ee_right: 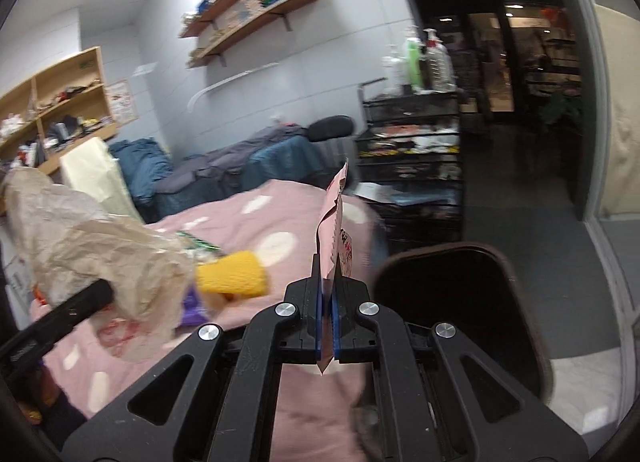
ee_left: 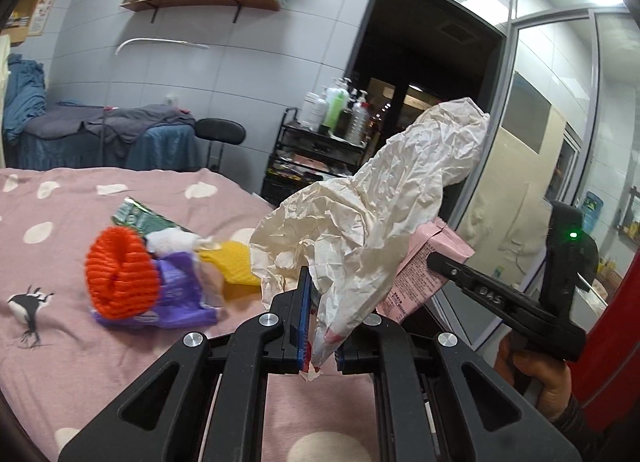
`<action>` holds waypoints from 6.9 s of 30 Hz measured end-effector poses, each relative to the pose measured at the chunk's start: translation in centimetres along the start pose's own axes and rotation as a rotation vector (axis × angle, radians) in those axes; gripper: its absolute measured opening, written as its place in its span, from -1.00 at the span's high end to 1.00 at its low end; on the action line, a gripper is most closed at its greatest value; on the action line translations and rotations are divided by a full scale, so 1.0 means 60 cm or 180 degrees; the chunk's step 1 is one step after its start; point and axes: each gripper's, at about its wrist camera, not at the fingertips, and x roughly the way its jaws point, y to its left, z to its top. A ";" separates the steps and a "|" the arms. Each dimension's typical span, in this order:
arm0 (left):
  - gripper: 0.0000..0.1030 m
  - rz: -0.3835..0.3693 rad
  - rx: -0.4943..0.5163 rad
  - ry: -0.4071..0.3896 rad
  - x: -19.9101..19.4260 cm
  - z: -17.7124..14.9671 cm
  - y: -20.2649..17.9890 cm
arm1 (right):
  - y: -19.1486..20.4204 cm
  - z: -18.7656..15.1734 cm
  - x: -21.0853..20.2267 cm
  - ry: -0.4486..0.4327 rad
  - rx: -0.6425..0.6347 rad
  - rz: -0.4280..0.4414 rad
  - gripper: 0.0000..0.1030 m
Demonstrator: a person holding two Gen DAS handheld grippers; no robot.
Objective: Collect trash
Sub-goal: 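Carry the pink snack bag with the right tool into the bin and release, then lower the crumpled tissue into the bin and open the left tool, then grasp the orange foam net with the left tool while the right tool grasps the yellow foam net, then carry the yellow foam net with the right tool into the bin and release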
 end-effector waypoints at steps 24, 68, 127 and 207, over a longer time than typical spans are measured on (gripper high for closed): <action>0.81 -0.0313 0.0229 0.0528 0.107 -0.032 -0.072 | -0.120 -0.108 0.150 0.0956 0.0398 -0.0580 -0.09; -0.61 -0.0377 0.0570 0.1498 0.308 -0.057 -0.173 | -0.217 -0.007 -0.022 -0.0015 0.0953 -0.1095 -0.79; -0.89 0.0914 -0.0453 0.0358 -0.068 -0.057 0.226 | 0.241 -0.035 0.199 0.0848 -0.1177 0.0495 -0.89; 0.43 -0.0296 -0.0018 0.0505 0.070 -0.038 -0.017 | -0.106 -0.064 0.094 0.0731 0.0359 -0.0450 0.69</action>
